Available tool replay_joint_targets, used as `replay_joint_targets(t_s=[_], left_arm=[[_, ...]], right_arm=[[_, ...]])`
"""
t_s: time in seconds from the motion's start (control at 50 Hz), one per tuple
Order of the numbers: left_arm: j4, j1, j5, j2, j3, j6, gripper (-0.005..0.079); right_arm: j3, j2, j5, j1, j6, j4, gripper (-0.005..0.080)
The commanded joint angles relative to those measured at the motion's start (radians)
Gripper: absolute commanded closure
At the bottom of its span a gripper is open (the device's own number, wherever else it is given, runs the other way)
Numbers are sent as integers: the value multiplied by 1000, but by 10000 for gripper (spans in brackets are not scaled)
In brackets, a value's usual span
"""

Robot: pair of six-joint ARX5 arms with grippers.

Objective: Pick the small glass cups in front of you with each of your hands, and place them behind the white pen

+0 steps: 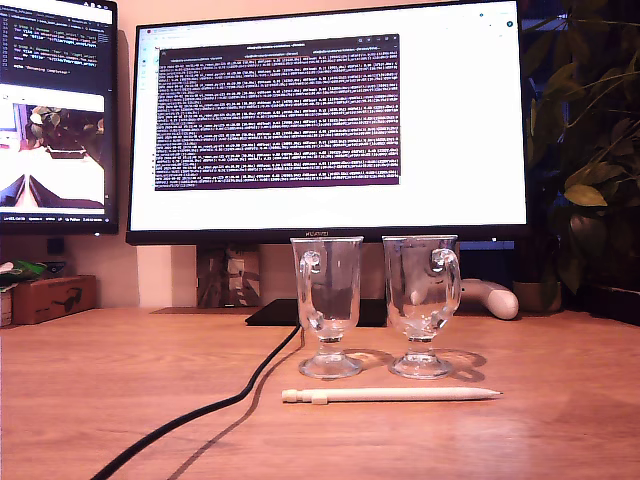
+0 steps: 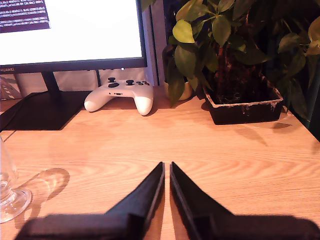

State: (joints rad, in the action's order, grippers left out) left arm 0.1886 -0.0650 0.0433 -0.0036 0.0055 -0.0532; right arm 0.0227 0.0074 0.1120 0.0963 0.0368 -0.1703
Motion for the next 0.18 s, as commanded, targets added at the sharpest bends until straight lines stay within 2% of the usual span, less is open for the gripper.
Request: replay_joint_targets(t_s=[0.0, 0.16], left_arm=[[21, -3, 2, -8, -30, -7, 764], [21, -3, 2, -8, -30, -7, 764]], right_arm=[[-16, -6, -5, -5, 8, 8, 765], [-16, -6, -5, -5, 8, 8, 765]])
